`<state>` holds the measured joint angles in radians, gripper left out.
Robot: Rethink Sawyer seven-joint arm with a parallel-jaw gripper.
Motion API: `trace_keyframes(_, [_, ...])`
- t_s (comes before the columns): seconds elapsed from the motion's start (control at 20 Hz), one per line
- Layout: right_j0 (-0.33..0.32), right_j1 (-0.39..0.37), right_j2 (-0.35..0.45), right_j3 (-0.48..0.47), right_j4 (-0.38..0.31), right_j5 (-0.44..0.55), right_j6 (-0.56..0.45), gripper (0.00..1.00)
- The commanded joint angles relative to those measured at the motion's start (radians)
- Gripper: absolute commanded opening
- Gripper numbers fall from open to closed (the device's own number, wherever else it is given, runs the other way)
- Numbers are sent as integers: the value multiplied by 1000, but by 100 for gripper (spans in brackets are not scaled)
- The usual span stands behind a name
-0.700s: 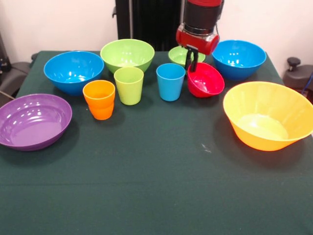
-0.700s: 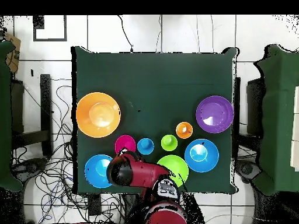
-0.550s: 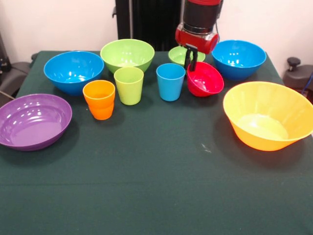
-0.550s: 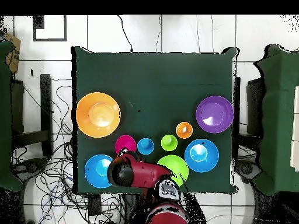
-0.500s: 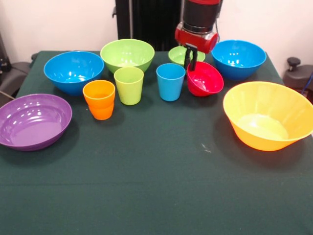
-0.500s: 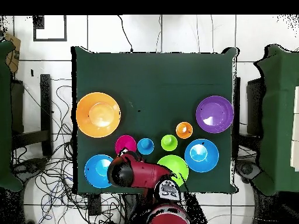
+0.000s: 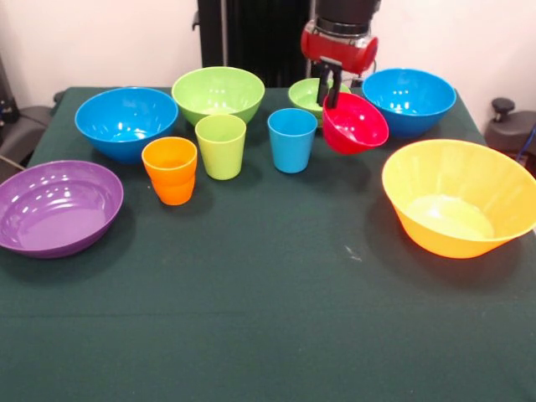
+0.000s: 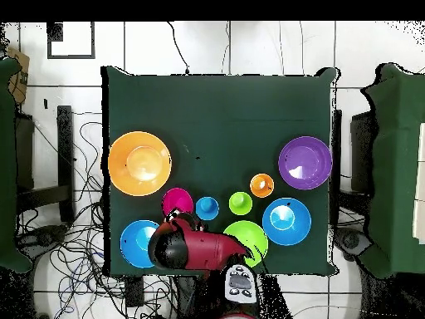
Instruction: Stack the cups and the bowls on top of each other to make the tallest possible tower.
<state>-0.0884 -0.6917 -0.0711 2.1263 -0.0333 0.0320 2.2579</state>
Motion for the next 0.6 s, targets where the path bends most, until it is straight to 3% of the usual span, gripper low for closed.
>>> trace_keyframes(0.05, [35, -23, 50, 43, -21, 116, 66, 0])
trace_keyframes(0.35, [32, -110, 75, 90, 7, 185, 82, 0])
trace_keyframes(0.6, [22, -265, 101, 137, 48, 333, 81, 0])
